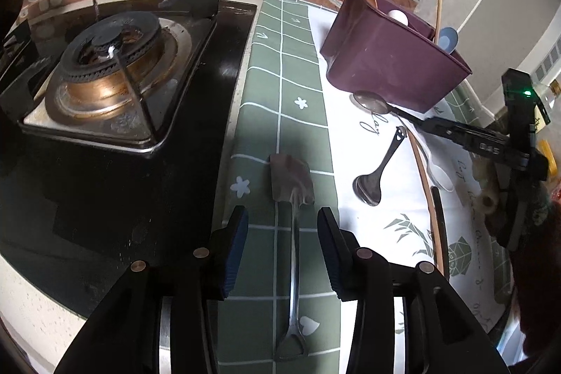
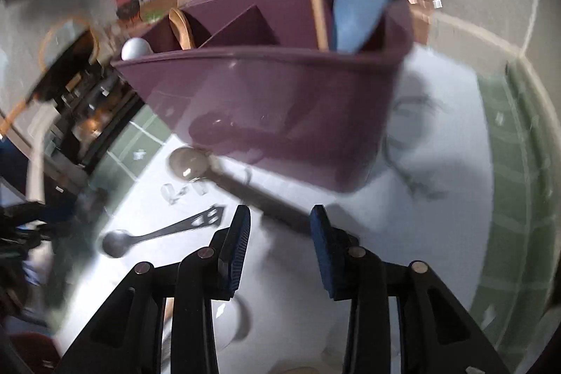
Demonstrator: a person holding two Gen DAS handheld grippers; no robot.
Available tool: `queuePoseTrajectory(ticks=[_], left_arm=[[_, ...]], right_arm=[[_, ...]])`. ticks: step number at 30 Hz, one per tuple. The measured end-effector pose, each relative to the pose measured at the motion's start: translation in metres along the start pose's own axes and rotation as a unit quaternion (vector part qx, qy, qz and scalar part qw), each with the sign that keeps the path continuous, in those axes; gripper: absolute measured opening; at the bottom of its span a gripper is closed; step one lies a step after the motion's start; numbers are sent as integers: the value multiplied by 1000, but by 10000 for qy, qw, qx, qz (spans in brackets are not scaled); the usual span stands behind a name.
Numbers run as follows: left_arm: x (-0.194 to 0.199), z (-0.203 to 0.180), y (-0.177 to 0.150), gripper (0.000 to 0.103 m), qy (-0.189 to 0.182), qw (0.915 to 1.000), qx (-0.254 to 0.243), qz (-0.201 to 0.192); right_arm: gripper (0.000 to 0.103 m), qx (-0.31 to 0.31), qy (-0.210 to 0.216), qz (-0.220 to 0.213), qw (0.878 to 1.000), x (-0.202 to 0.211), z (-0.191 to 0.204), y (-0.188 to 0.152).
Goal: Organize utensils
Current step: 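Carry the shovel spatula up to the caddy with the left tool while the right tool carries the spoon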
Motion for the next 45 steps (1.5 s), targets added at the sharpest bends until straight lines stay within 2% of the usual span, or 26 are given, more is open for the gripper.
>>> queuePoseTrajectory(ticks=[2, 5, 9, 12, 14, 17, 20, 21, 24, 29, 32, 34, 36, 38, 40, 45], left_arm=[[-4, -3, 3, 46, 56, 9999, -103, 90], [-13, -8, 6, 46, 202, 9993, -210, 220], [-21, -11, 15, 46, 435, 9986, -183, 250], [-29, -15, 22, 46, 568, 9975, -225, 368], [-36, -21, 25, 46, 716, 9958, -324, 476], [-41, -25, 27, 45, 865, 9943, -322, 526], [-40, -23, 28, 33, 869, 9951, -209, 427], [-39, -22, 27, 33, 842, 9955, -170, 392], [-33, -21, 22, 33, 680, 9972, -75, 314], [-22, -19, 9, 33, 425, 9987, 116, 271], [-14, -17, 1, 33, 385, 9988, 218, 220], [-9, -17, -6, 33, 417, 9987, 222, 212], [-6, -18, -14, 33, 460, 9985, 199, 227], [-3, -19, -19, 33, 511, 9983, 189, 202], [-2, -20, -20, 33, 519, 9983, 203, 181], [-1, -22, -24, 33, 527, 9983, 143, 199]], right_arm=[[34, -170, 426, 148, 9988, 8, 7, -13], [34, 4, 574, 231, 9981, 16, 29, -36], [34, 416, 83, -34, 9991, 29, 49, -49], [34, 1009, -308, -311, 9939, 36, 61, -43], [34, 1198, -351, -382, 9914, 35, 61, -31], [33, 1119, -331, -441, 9922, 27, 51, -10], [33, 809, -585, -351, 9944, 10, 23, 5], [33, 726, -598, -319, 9951, 6, 16, 7], [33, 407, -472, -219, 9978, -2, -4, 10], [35, -180, 122, 57, 9997, -6, -19, 0], [35, -274, 722, 330, 9965, 5, -3, -20], [35, 37, 995, 473, 9939, 15, 24, -40], [35, 403, 842, 378, 9949, 24, 42, -51], [35, 709, 266, 60, 9971, 30, 57, -48], [35, 815, -112, -235, 9963, 29, 65, -35], [34, 739, -400, -243, 9962, 1, 71, -4]])
Point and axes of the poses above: each gripper's, at about its wrist camera, not at the fingertips, and x roughly against the way its jaws point, z to its left, y to its top, the point moved 5 cm from there along -x, roughly the way its jaws point, and after that the axes turned 9 degrees about -y, right-handed, at the moved point
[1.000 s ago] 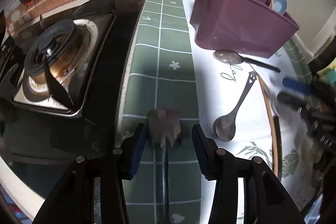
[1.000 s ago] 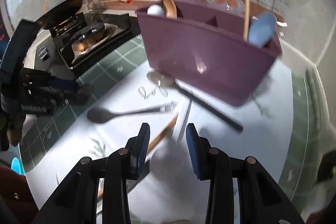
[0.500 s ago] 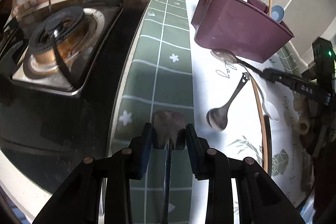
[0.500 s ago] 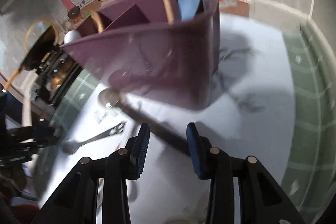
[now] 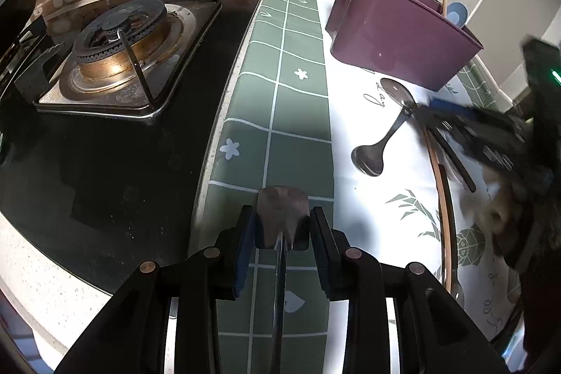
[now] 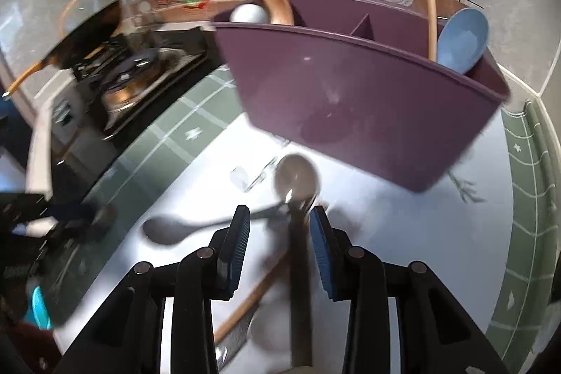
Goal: Organize utensils
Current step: 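Carry the shovel spatula up to the caddy with the left tool while the right tool carries the spoon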
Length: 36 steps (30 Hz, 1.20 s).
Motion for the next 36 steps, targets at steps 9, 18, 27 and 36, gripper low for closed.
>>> queuePoseTrajectory(ticks=[9, 18, 27, 36], left_arm=[[0, 2, -4, 33, -125, 9999, 54, 32], [-1, -1, -3, 36, -229, 9993, -138, 250], [-11, -19, -2, 33, 424, 9951, -755, 470], [55, -28, 17, 33, -515, 9939, -267, -933]], right_arm=[[36, 261, -430, 93, 9987, -29, 10, 18], [30, -380, -285, -147, 9988, 8, -9, 4], [30, -766, -472, -694, 9935, 73, -21, -11], [29, -1244, -529, -1242, 9830, 134, -41, -25]])
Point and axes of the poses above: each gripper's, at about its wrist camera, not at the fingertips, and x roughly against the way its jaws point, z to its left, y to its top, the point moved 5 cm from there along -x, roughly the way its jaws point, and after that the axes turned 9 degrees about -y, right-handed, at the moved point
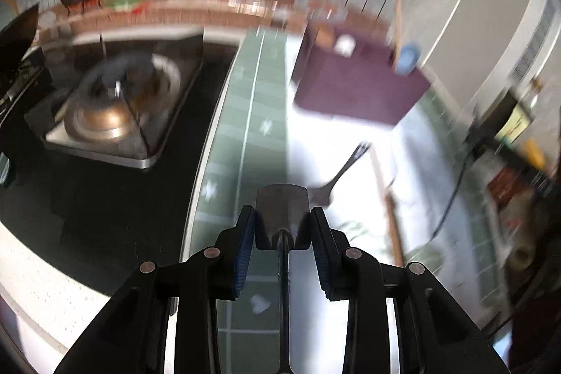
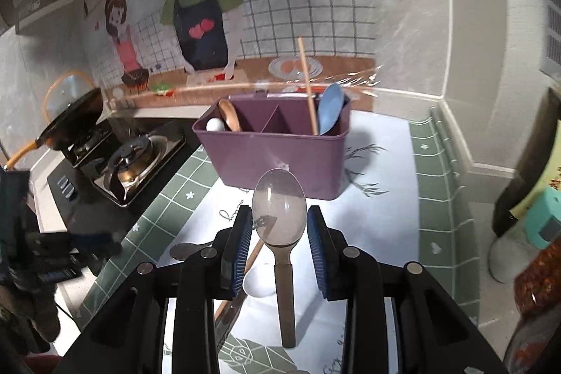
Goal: Organize utensils
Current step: 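Carry the shovel spatula up to the caddy with the left tool while the right tool carries the spoon, then drop the shovel spatula and spoon into the purple caddy, opening both tools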
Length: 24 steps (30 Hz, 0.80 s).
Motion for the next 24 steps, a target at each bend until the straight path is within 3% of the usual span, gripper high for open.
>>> queuePoseTrajectory(ticks=[5, 8, 11, 12, 15, 17, 20, 24], left_arm=[[27, -27, 40, 33, -357, 9974, -178, -598], [53, -55, 90, 33, -716, 9898, -348, -1182], [93, -89, 152, 33, -1106, 9703, -585, -2071], [106, -99, 171, 33, -1216, 9609, -631, -2405], [131, -123, 210, 33, -1264, 9214, -915, -3558], [125, -126, 222, 33, -1203, 9085, -1011, -3871], [93, -126, 233, 33, -968, 9060, -1035, -3988], [38, -113, 237, 33, -718, 9152, -917, -3858]], right_arm=[[29, -220, -80, -196, 9995, 12, -9, 10], [29, -404, 25, -642, 9971, 31, -13, 36], [29, -416, 44, -1516, 9876, 73, -13, 93], [29, -382, 28, -1777, 9833, 87, -11, 111], [29, -247, -75, -2297, 9729, 112, -8, 155], [29, -146, -225, -2455, 9690, 112, -8, 178], [29, -174, -273, -2284, 9730, 91, -14, 188], [29, -322, -222, -1920, 9806, 54, -25, 183]])
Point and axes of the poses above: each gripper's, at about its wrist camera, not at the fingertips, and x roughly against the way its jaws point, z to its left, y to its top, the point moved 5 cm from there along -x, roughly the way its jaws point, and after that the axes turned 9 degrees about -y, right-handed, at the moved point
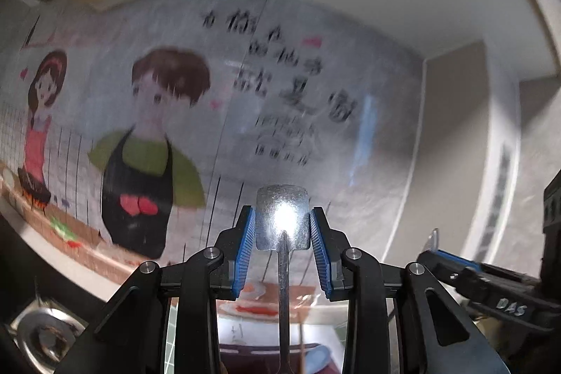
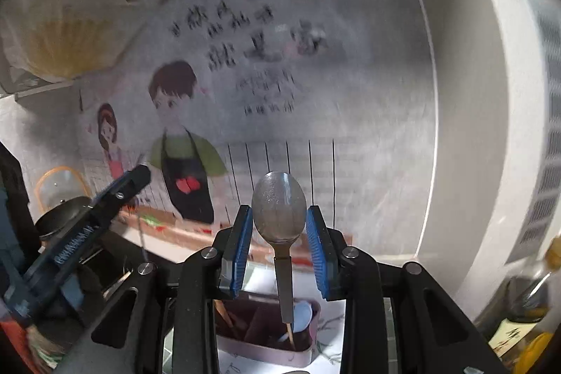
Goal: Organize utensils
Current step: 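Drop the shovel spatula and spoon into the purple caddy, opening both tools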
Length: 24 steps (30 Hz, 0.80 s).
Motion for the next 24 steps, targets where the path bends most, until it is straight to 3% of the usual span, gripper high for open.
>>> queuePoseTrajectory(ticks=[5, 10, 14, 15, 17, 24], left_arm=[[-38, 27, -57, 33, 334, 9982, 225, 443], [-61, 45, -90, 33, 453, 9957, 382, 712], [-65, 55, -113, 35, 272, 9915, 707, 1056], [-63, 56, -119, 40, 160, 9894, 803, 1197], [-60, 53, -122, 50, 49, 9868, 859, 1373], [-10, 44, -78, 55, 96, 9876, 646, 1424]], right_arm=[[29, -289, 72, 553, 9980, -47, -13, -36], [29, -308, 85, 853, 9958, -74, -13, -60], [31, -399, 181, 1242, 9913, -89, -15, -80], [31, -460, 306, 1462, 9877, -94, -15, -88], [31, -445, 333, 1642, 9849, -96, -17, -97], [32, -339, -125, 1190, 9922, -53, -32, -85]])
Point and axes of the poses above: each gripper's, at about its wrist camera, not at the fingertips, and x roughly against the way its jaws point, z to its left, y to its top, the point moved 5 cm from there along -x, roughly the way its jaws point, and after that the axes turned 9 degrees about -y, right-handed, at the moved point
